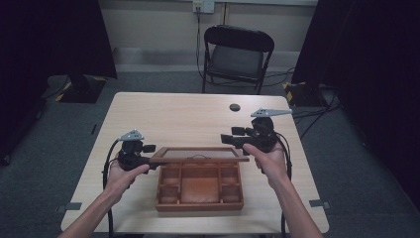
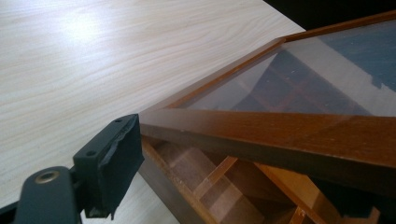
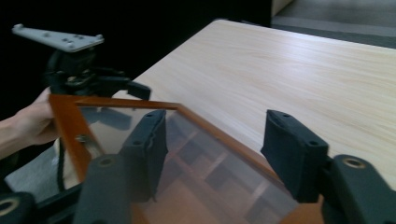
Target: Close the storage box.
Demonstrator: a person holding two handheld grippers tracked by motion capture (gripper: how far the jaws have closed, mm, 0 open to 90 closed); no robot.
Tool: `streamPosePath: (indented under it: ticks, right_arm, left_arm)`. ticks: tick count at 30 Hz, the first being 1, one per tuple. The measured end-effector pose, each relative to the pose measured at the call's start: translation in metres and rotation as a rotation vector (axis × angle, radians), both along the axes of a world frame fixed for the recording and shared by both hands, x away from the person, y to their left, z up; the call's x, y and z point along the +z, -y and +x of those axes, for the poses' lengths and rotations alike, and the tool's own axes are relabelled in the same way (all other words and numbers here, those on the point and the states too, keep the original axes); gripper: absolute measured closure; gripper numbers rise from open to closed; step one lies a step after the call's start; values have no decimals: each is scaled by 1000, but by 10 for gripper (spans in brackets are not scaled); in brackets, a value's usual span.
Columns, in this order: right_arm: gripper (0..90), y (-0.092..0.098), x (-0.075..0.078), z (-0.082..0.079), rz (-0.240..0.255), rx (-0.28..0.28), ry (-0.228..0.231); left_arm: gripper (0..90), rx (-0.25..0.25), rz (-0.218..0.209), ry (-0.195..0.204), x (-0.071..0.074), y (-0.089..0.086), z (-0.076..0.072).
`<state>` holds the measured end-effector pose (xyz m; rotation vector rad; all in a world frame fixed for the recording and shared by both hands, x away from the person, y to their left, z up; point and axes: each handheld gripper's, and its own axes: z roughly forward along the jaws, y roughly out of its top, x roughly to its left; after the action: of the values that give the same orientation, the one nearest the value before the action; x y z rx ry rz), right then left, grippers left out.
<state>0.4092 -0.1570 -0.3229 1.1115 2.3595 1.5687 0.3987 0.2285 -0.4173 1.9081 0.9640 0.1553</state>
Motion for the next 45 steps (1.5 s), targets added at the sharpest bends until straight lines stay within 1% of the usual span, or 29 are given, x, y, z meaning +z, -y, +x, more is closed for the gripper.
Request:
streamPosePath:
  ticks: [1,2,3,5,6,8,9,10,11,12,13,15,18,21,22,23,25,28,29,31,33,35,36,39,41,44,45]
  right_arm:
    - [429,-2,1,-2,0,14,6]
    - [430,-5,2,-3,-2,29,4]
    - [437,-8,3,-4,-2,41,-1]
    - [476,-13,4,-7,-8,70,-6]
    - [500,-16,5,-8,-9,88,-10]
    - [552,-21,7,-10,-10,130,-17]
    - [570,-24,8,-11,-7,156,-23]
    - [603,-27,9,-12,-16,175,-29]
    - [612,-30,9,-13,-23,202,-35]
    - [625,-34,9,-13,-25,234,-48]
    - [629,-38,9,-14,-38,248,-53]
    - [629,-45,8,-16,-52,281,-63]
    - [669,-54,6,-16,-68,322,-78]
    - [721,-60,3,-15,-76,363,-95]
    - [733,-61,2,-15,-75,377,-104]
    - [743,-61,1,-15,-72,382,-110]
    - [763,-62,-1,-15,-74,392,-123]
    - [782,-63,-4,-14,-78,393,-136]
    - [788,-63,-5,-14,-77,402,-144]
    - [804,-64,-6,-14,-78,409,-151]
    - [806,-65,-8,-13,-84,414,-159]
    - [806,-66,-9,-13,-81,418,-174]
    - [807,-66,-9,-12,-86,419,-181]
    - [811,-67,-11,-13,-90,419,-189]
    - [811,-68,-13,-13,-95,430,-196]
    - [782,-70,-15,-12,-99,430,-203]
    - [774,-70,-15,-12,-106,429,-203]
  left_arm:
    - [154,-3,4,-1,0,0,-1]
    - [156,6,7,2,0,0,-2]
    - [158,3,15,4,0,0,-3]
    - [158,2,17,0,1,0,-4]
    - [157,1,9,-4,1,-1,-5]
    - [160,-2,-6,-31,-1,-2,-5]
    - [159,-2,-6,-31,-1,-2,-5]
    - [156,-4,3,-18,-2,-3,-6]
    - [154,-3,11,-11,-3,-3,-6]
    - [155,-7,8,-10,-3,-4,-6]
    - [155,-4,3,-14,-4,-3,-6]
    - [156,-3,10,-11,-4,-3,-7]
    - [157,-5,12,-10,-5,-3,-7]
    - [158,-2,9,-10,-5,-3,-8]
    - [158,-6,15,-8,-5,-4,-8]
    - [158,-3,9,-8,-5,-3,-8]
    - [157,-3,15,-4,-5,-3,-7]
    - [158,-2,15,-7,-6,-3,-8]
    - [158,-3,10,-7,-6,-3,-8]
    - [157,-5,13,-8,-6,-3,-8]
    - [158,-4,32,-2,-7,-3,-8]
    - [159,-4,30,-5,-7,-3,-8]
    - [158,-4,36,-6,-8,-3,-8]
    - [169,4,39,-6,-9,-2,-7]
    - [171,5,52,-11,-9,-3,-7]
    - [175,7,41,-13,-9,-3,-7]
    - [176,7,47,-10,-9,-3,-7]
